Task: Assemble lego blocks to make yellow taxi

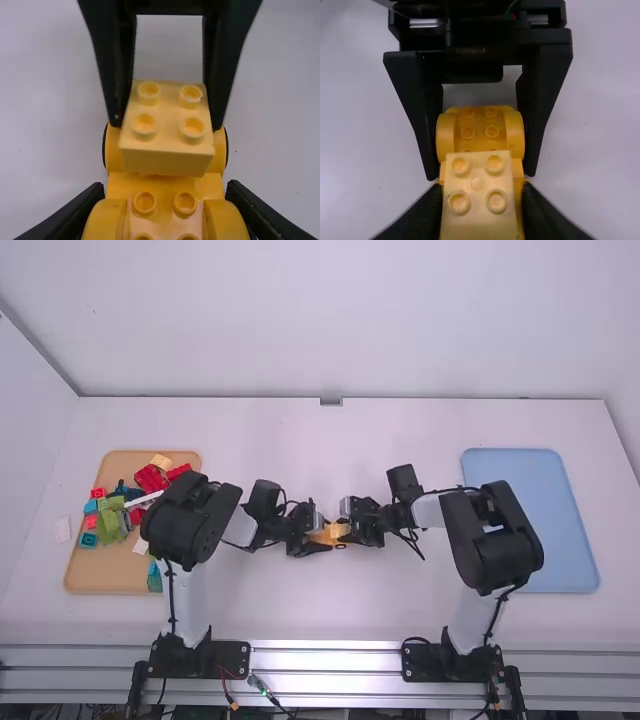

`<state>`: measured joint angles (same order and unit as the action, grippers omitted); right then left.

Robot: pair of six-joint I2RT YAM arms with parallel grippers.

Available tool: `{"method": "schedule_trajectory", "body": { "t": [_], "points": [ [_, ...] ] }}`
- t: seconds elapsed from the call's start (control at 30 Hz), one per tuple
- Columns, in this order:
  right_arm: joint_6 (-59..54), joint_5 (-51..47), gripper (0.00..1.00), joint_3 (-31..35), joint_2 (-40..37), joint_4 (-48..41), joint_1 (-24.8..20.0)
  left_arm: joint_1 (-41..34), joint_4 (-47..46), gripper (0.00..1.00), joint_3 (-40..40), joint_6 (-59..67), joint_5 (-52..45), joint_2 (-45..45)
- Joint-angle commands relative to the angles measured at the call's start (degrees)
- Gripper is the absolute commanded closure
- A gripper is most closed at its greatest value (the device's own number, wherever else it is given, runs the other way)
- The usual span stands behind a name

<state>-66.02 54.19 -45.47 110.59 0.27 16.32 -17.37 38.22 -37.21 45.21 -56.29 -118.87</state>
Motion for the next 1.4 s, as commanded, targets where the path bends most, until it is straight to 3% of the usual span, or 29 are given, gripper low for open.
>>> {"method": "schedule_trajectory", "body": {
  "t": [0.0, 0.23, 0.4, 0.43, 0.47, 0.5, 0.53, 0.8, 1.37],
  "points": [
    [1.8, -3.2, 0.41, 0.5, 1.5, -0.3, -0.7, -0.6, -1.5, 0.45, 1.2, -0.4, 1.8, -1.0],
    [1.3, 0.6, 0.32, 0.4, -0.1, -0.3, -1.4, -0.6, -1.6, 0.44, 1.1, -0.4, 1.9, -1.0],
    [1.3, 5.9, 0.36, 0.5, -3.9, -0.5, -1.9, -0.7, -1.6, 0.44, 1.1, -0.4, 2.0, -1.0],
    [1.3, 6.9, 0.45, 0.5, -4.7, -0.7, -2.1, -0.7, -1.5, 0.44, 1.1, -0.4, 2.0, -1.0],
    [1.3, 8.3, 0.70, 0.5, -5.6, -0.7, -2.1, -0.7, -1.5, 0.44, 1.1, -0.4, 2.0, -1.0],
    [1.3, 8.5, 0.76, 0.5, -5.7, -0.7, -2.1, -0.6, -1.5, 0.44, 1.1, -0.4, 2.0, -1.0],
    [1.3, 8.9, 1.00, 0.5, -5.9, -0.4, -2.0, -0.6, -1.5, 0.44, 1.1, -0.4, 2.0, -1.0],
    [6.5, 1.7, 1.00, 0.5, -3.1, 2.1, 1.8, -0.6, -1.5, 0.44, 1.1, -0.4, 2.0, -1.0],
    [10.6, -12.1, 1.00, 0.5, -2.7, -1.0, 3.3, -0.6, -1.5, 0.46, 1.1, -0.5, 2.0, -1.0]
  ]
}}
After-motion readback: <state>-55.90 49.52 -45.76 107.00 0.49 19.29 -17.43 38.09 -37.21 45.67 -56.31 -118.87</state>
